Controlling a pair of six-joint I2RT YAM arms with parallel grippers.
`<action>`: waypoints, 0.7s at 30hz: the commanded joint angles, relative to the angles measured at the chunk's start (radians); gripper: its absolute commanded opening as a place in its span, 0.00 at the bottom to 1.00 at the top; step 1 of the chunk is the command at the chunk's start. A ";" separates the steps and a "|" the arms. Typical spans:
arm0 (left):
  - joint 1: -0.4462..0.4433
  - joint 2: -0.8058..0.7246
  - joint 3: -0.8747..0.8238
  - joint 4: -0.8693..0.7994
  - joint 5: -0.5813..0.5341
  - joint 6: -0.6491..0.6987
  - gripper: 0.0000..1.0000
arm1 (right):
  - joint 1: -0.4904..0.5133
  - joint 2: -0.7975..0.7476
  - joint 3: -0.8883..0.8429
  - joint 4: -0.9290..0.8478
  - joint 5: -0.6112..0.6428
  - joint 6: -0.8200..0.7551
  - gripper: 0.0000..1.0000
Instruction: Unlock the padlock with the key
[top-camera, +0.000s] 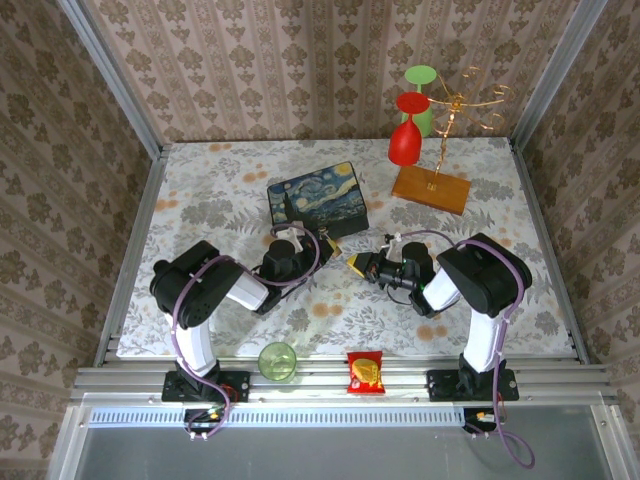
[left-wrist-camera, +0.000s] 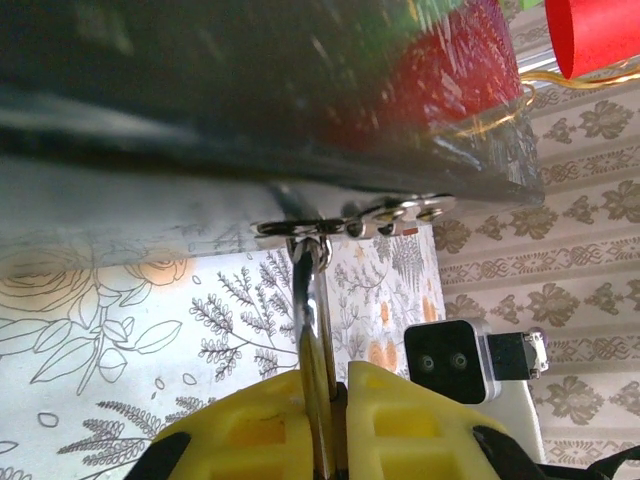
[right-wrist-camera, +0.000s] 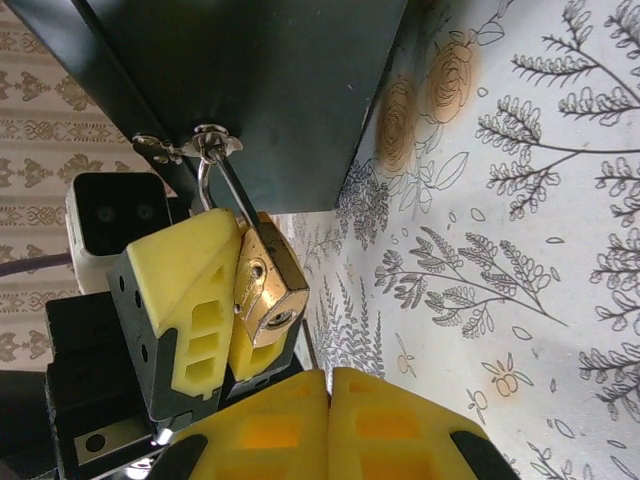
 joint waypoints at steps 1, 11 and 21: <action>0.006 0.017 0.001 0.119 0.015 -0.065 0.00 | 0.001 -0.024 0.025 0.039 -0.023 0.013 0.00; -0.001 0.002 0.008 0.111 0.022 -0.061 0.00 | 0.000 -0.020 0.046 0.041 -0.027 0.027 0.00; -0.025 -0.032 0.013 0.116 0.030 -0.088 0.00 | -0.013 0.005 0.082 0.042 -0.028 0.027 0.00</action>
